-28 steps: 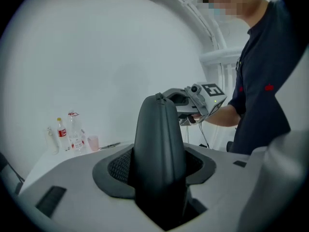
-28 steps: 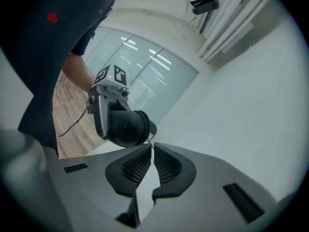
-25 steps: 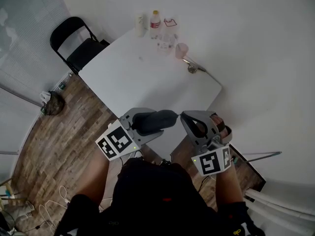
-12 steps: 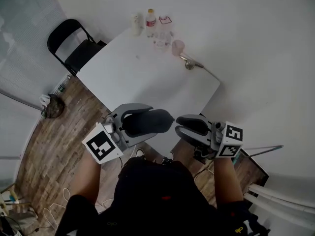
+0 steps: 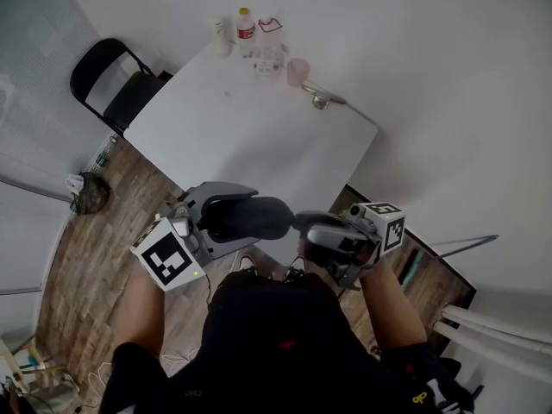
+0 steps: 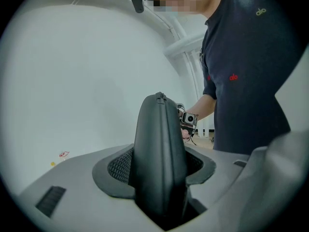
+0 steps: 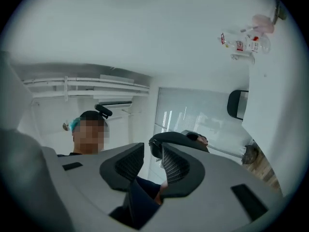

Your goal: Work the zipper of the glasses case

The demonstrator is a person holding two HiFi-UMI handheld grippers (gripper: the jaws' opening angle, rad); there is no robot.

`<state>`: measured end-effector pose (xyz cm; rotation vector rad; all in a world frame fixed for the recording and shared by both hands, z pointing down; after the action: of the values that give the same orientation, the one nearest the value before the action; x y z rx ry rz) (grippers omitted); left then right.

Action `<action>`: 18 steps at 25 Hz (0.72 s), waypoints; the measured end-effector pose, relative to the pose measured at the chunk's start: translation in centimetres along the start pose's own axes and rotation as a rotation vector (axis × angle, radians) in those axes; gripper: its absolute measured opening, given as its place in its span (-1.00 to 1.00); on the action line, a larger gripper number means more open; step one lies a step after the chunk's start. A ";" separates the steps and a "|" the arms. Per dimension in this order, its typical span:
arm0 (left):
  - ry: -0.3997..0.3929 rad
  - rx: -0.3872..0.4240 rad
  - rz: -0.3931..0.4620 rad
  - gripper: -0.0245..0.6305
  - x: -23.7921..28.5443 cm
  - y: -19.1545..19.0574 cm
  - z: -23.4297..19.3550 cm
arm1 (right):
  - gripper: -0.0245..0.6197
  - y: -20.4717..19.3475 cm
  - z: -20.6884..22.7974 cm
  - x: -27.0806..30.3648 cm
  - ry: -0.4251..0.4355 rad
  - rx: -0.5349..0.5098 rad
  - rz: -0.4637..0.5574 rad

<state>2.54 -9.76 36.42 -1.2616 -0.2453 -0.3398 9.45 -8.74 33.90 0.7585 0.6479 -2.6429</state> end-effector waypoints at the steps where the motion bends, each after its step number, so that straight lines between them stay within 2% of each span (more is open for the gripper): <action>1: 0.000 0.002 -0.001 -0.12 0.1 -0.1 0.0 | -0.56 0.1 0.0 -0.2 0.008 0.017 0.020; 5: -0.001 -0.016 -0.020 -0.12 0.0 -0.8 0.0 | -0.65 0.6 0.4 -0.7 0.009 0.037 0.062; 10: 0.010 0.017 -0.065 -0.12 0.3 -1.6 -0.1 | -0.83 1.0 0.8 -0.5 -0.068 -0.050 0.041; 13: 0.053 0.028 -0.094 -0.12 0.4 -2.1 -0.5 | -0.86 1.4 1.1 -0.5 -0.166 -0.144 0.014; 18: 0.146 0.118 -0.198 -0.12 0.9 -3.8 -1.9 | -0.87 2.4 1.7 -0.3 -0.410 -0.366 -0.071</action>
<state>1.92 -12.72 39.58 -1.0929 -0.2620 -0.5766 9.99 -11.53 34.58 0.0876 1.0059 -2.5175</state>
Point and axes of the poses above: the fingertips, and each gripper's own axes: x forward along the fingers, z to its right, y out of its top, the point moved 1 cm from there along -x, backward along the fingers, and after that the axes turned 1 degree about x, right-handed, at the moved point
